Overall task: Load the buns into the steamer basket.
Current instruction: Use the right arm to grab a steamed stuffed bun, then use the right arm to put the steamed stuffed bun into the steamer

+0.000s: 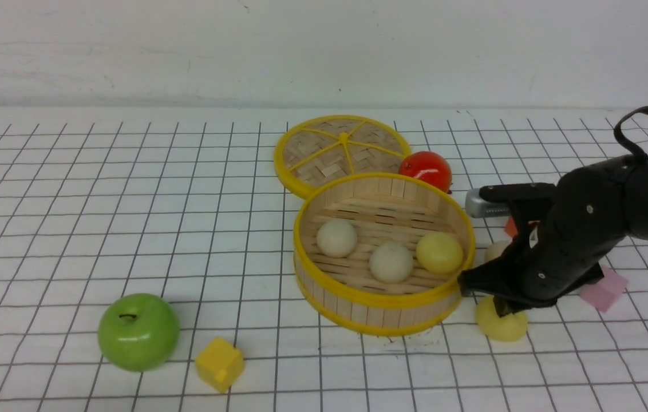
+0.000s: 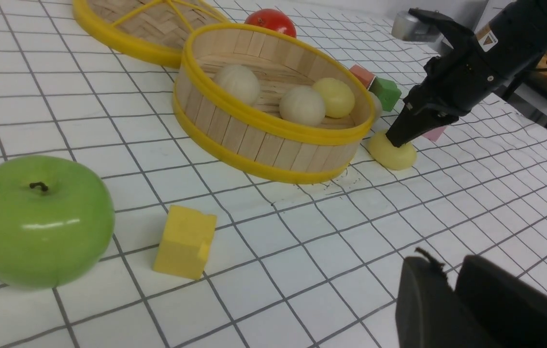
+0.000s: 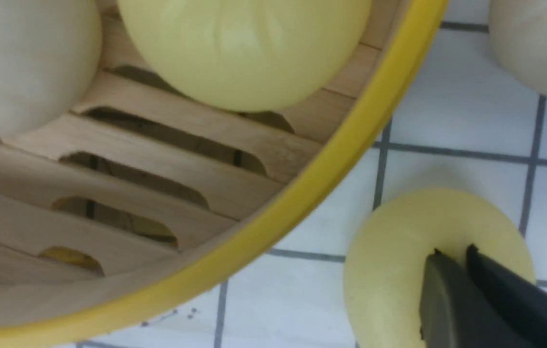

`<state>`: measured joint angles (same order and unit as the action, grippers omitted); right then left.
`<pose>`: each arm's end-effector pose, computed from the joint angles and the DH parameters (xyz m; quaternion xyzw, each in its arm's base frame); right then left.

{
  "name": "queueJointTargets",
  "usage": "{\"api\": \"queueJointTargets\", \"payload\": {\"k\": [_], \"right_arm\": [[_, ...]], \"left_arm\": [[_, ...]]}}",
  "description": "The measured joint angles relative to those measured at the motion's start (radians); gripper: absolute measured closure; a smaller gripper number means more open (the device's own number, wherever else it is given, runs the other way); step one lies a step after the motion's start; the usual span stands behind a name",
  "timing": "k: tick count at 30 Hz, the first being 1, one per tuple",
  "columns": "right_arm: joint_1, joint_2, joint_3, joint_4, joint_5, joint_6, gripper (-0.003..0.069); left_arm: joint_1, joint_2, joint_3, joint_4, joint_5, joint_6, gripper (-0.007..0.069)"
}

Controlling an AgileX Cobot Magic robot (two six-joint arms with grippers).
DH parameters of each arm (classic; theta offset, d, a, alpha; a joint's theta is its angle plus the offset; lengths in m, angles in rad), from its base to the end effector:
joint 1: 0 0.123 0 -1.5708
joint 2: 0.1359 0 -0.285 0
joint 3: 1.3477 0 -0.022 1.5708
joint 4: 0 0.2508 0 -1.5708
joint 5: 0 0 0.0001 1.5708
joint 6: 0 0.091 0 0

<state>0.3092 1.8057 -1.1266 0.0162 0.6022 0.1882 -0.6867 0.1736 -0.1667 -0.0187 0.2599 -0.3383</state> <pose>0.3399 0.1095 0.1823 -0.0537 0.9808 0.0517 0.1801 0.0510 -0.0424 0.2355 0.1277 0.7570 -0.3209 0.5547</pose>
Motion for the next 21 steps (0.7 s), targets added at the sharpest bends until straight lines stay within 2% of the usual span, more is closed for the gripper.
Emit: {"api": "queueJointTargets", "payload": {"k": [5, 13, 16, 21], "right_arm": [[0.000, -0.069, -0.009, 0.003, 0.053, -0.009, 0.0659], [0.038, -0.165, -0.163, 0.166, 0.061, -0.188, 0.0659], [0.069, -0.092, -0.262, 0.215, 0.011, -0.251, 0.0656], [0.061, 0.103, -0.428, 0.203, -0.031, -0.263, 0.0655]], "left_arm": [[0.000, 0.000, 0.000, 0.000, 0.000, 0.000, 0.0522], [0.000, 0.000, 0.000, -0.001, 0.000, 0.000, 0.0517], [0.000, 0.000, 0.000, -0.001, 0.000, 0.000, 0.0515], [0.000, 0.000, 0.000, -0.001, 0.000, 0.000, 0.0515]]}}
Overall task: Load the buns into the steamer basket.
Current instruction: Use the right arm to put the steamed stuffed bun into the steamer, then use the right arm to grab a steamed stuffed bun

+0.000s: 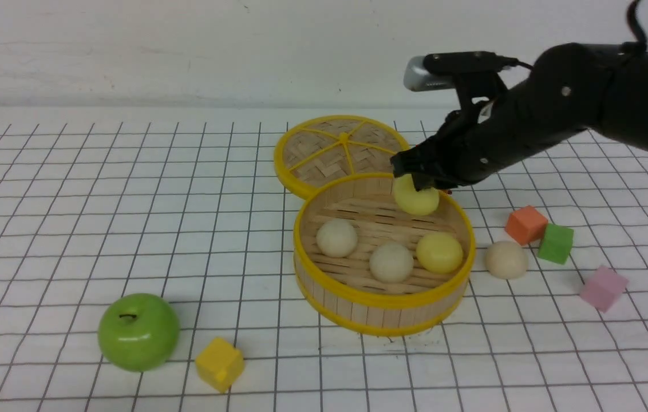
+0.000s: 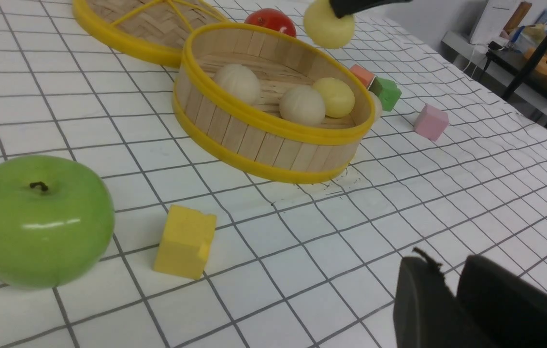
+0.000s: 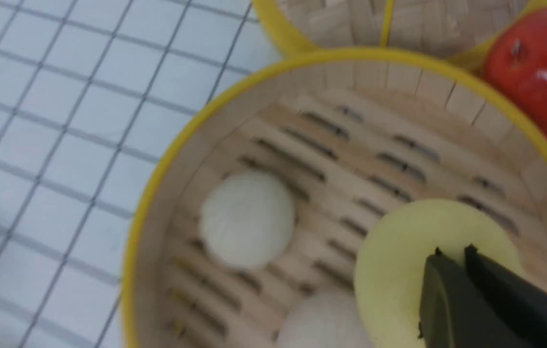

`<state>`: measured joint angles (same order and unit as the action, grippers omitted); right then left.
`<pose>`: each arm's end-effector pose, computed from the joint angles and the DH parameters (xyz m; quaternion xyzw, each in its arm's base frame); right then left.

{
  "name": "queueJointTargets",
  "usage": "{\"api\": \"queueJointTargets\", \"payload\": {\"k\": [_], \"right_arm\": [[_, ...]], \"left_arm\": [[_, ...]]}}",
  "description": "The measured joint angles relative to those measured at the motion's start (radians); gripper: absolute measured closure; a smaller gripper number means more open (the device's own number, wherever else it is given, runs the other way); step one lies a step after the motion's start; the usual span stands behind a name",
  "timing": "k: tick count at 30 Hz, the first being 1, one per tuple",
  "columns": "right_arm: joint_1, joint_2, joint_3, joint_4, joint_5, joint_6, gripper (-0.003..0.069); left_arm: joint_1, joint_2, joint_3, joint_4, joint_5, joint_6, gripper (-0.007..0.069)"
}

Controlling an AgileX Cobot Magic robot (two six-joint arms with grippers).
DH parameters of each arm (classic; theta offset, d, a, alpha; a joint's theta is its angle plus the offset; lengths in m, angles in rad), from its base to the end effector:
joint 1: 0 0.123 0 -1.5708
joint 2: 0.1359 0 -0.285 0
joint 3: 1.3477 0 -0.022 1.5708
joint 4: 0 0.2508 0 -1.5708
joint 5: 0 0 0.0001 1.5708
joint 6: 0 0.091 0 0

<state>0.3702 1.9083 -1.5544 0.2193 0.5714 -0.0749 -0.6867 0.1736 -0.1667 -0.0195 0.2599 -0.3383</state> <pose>0.4052 0.1687 0.2652 -0.1417 0.9194 0.1396 0.3392 0.0510 -0.0424 0.2355 0.1275 0.7570 -0.3212 0.5546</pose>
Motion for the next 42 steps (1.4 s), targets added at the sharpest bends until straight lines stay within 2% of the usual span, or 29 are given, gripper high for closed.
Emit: {"api": "queueJointTargets", "payload": {"k": [5, 11, 13, 18, 21, 26, 29, 32, 36, 42], "right_arm": [[-0.011, 0.144, -0.095, -0.043, -0.016, 0.000, 0.0637], [-0.022, 0.225, -0.117, -0.067, -0.066, 0.012, 0.0535], [-0.022, 0.226, -0.121, -0.068, -0.077, 0.016, 0.0475], [-0.022, 0.203, -0.129, -0.064, -0.026, 0.018, 0.0239], [-0.023, 0.131, -0.133, -0.067, 0.075, 0.020, 0.0167], [-0.058, 0.039, -0.142, -0.120, 0.256, 0.075, 0.0174], [-0.134, 0.047, -0.116, -0.183, 0.347, 0.145, 0.0233], [-0.175, 0.076, -0.085, -0.183, 0.352, 0.162, 0.0280], [-0.213, 0.137, -0.069, -0.093, 0.310, 0.130, 0.0353], [-0.212, 0.166, -0.068, -0.065, 0.227, 0.108, 0.0372]], "left_arm": [[0.000, 0.000, 0.000, 0.000, 0.000, 0.000, 0.0512], [0.000, 0.000, 0.000, 0.000, 0.000, 0.000, 0.0504], [0.000, 0.000, 0.000, 0.000, 0.000, 0.000, 0.0503], [0.000, 0.000, 0.000, 0.000, 0.000, 0.000, 0.0499], [0.000, 0.000, 0.000, 0.000, 0.000, 0.000, 0.0498], [0.000, 0.000, 0.000, 0.000, 0.000, 0.000, 0.0498], [0.000, 0.000, 0.000, 0.000, 0.000, 0.000, 0.0498], [0.000, 0.000, 0.000, 0.000, 0.000, 0.000, 0.0497], [0.000, 0.000, 0.000, 0.000, 0.000, 0.000, 0.0493], [0.000, 0.000, 0.000, 0.000, 0.000, 0.000, 0.0485]]}}
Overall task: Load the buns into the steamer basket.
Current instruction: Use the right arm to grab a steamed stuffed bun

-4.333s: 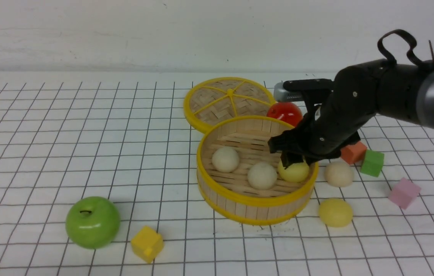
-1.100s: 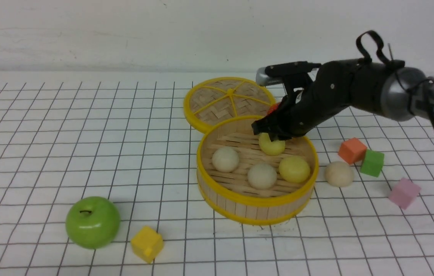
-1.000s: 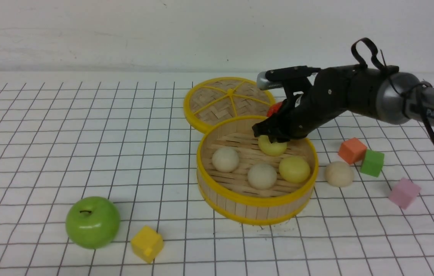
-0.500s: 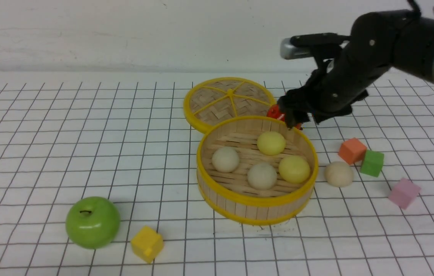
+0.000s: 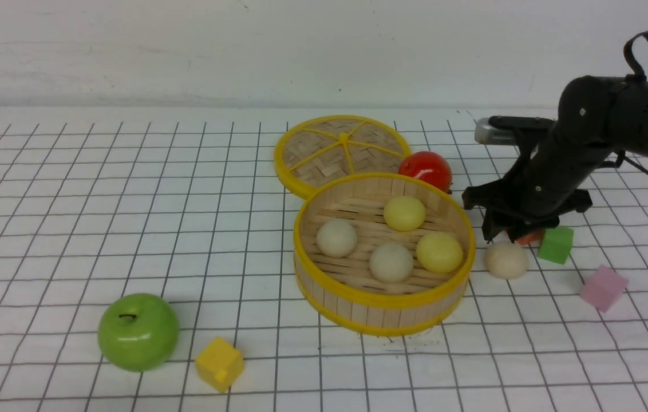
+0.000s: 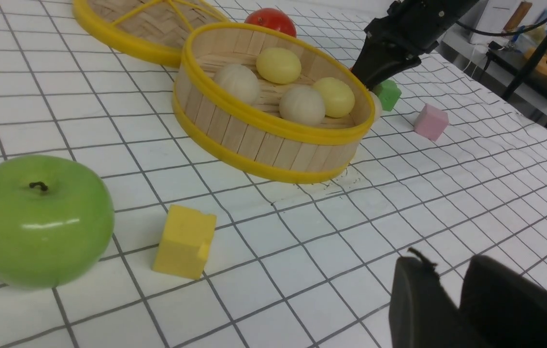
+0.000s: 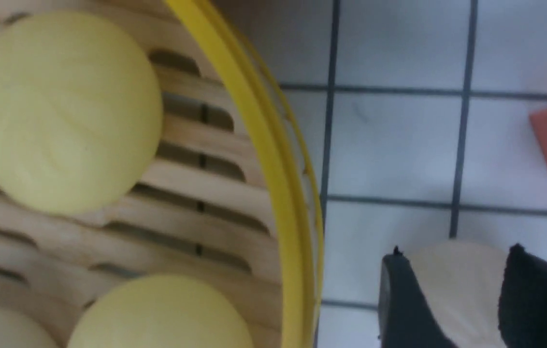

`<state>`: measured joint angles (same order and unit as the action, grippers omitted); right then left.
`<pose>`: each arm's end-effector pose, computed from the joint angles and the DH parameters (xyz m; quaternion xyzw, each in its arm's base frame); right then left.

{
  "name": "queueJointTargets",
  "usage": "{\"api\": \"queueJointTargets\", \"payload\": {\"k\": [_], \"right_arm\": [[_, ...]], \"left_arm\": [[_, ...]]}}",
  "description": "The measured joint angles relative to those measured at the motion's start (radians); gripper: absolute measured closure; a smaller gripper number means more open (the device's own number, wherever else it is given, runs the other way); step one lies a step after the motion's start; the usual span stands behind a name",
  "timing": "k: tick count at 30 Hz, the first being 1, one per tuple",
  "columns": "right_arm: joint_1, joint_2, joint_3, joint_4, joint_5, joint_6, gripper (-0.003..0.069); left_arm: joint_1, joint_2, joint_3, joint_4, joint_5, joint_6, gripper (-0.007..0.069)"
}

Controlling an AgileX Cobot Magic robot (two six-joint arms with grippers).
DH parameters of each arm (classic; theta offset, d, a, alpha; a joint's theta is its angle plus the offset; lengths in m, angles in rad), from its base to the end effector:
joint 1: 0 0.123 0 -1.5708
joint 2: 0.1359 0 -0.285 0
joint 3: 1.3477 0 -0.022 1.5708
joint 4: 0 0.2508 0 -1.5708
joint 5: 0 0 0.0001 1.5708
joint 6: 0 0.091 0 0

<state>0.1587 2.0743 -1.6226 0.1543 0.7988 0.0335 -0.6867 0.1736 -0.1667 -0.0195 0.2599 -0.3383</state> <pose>0.4413 0.0808 0.2000 -0.0197 0.9771 0.0840 0.1946 0.0510 -0.0424 0.2355 0.1275 0.7570 -0.3212 0.5546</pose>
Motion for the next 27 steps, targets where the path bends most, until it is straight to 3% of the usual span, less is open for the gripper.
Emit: {"api": "queueJointTargets", "payload": {"k": [27], "right_arm": [[-0.009, -0.051, 0.000, -0.010, 0.027, 0.000, 0.0372]], "left_arm": [[0.000, 0.000, 0.000, 0.000, 0.000, 0.000, 0.0457]]}}
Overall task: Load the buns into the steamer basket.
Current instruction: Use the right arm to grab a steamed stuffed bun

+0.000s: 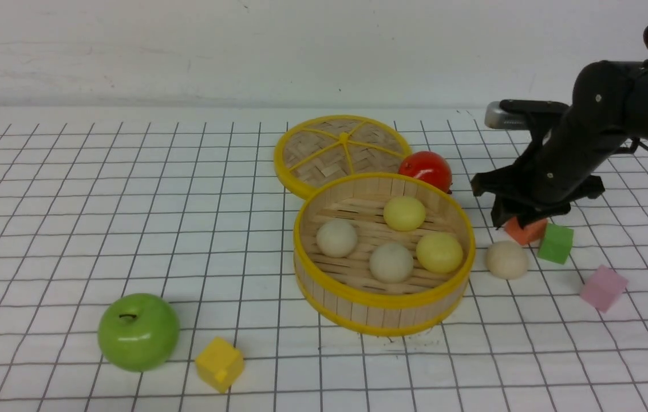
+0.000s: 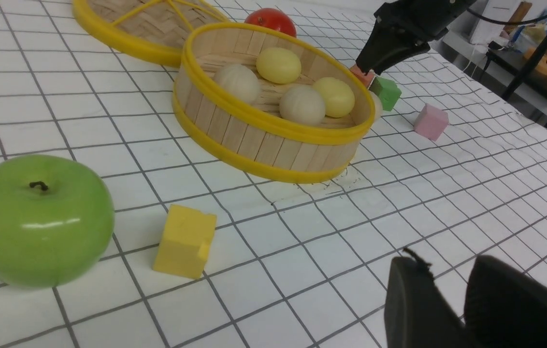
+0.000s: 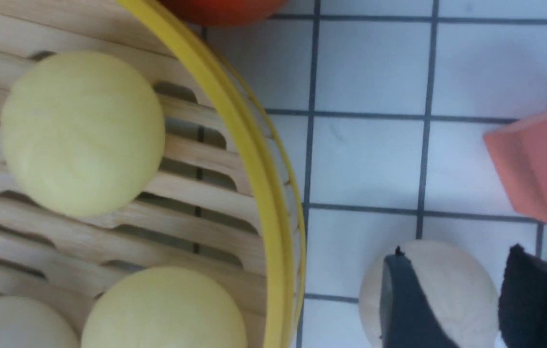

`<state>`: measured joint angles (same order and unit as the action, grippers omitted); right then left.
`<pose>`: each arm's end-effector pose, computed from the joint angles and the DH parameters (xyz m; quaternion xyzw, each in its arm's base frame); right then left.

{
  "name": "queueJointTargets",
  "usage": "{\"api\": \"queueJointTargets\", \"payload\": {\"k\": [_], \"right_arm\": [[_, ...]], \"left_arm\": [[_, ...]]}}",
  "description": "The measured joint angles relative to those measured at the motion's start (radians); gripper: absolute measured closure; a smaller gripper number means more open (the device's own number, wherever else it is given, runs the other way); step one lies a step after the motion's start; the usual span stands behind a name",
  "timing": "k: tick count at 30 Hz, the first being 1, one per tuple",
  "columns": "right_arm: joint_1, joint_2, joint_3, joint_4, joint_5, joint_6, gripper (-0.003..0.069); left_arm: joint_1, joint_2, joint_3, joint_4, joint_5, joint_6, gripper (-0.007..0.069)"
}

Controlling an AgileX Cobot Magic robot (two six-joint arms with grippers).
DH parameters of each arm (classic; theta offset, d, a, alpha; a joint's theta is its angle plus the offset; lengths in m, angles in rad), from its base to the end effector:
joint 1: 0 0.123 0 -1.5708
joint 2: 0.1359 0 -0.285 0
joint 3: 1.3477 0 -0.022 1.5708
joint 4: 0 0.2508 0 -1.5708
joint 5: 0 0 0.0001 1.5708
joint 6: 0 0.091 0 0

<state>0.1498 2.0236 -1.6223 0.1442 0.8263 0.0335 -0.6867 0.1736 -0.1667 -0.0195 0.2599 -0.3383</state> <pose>0.4353 0.0754 0.2214 -0.0203 0.9749 0.0814 0.2064 0.0510 -0.0424 0.2355 0.1275 0.7570 -0.3212 0.5546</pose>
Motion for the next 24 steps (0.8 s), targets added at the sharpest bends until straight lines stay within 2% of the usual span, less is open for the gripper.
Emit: {"api": "queueJointTargets", "payload": {"k": [5, 16, 22, 23, 24], "right_arm": [[0.000, 0.006, 0.000, -0.001, 0.050, 0.008, 0.0372], [0.000, 0.067, 0.000, -0.007, 0.039, 0.008, 0.0378], [0.000, 0.067, 0.000, -0.007, 0.037, 0.008, 0.0498], [0.000, 0.067, 0.000, -0.007, 0.042, -0.002, 0.0566], [0.000, 0.067, 0.000, -0.007, 0.044, -0.003, 0.0575]], "left_arm": [[0.000, 0.000, 0.000, 0.000, 0.000, 0.000, 0.0448], [0.000, 0.000, 0.000, 0.000, 0.000, 0.000, 0.0442], [0.000, 0.000, 0.000, 0.000, 0.000, 0.000, 0.0437], [0.000, 0.000, 0.000, 0.000, 0.000, 0.000, 0.0434], [0.000, 0.000, 0.000, 0.000, 0.000, 0.000, 0.0433]]}}
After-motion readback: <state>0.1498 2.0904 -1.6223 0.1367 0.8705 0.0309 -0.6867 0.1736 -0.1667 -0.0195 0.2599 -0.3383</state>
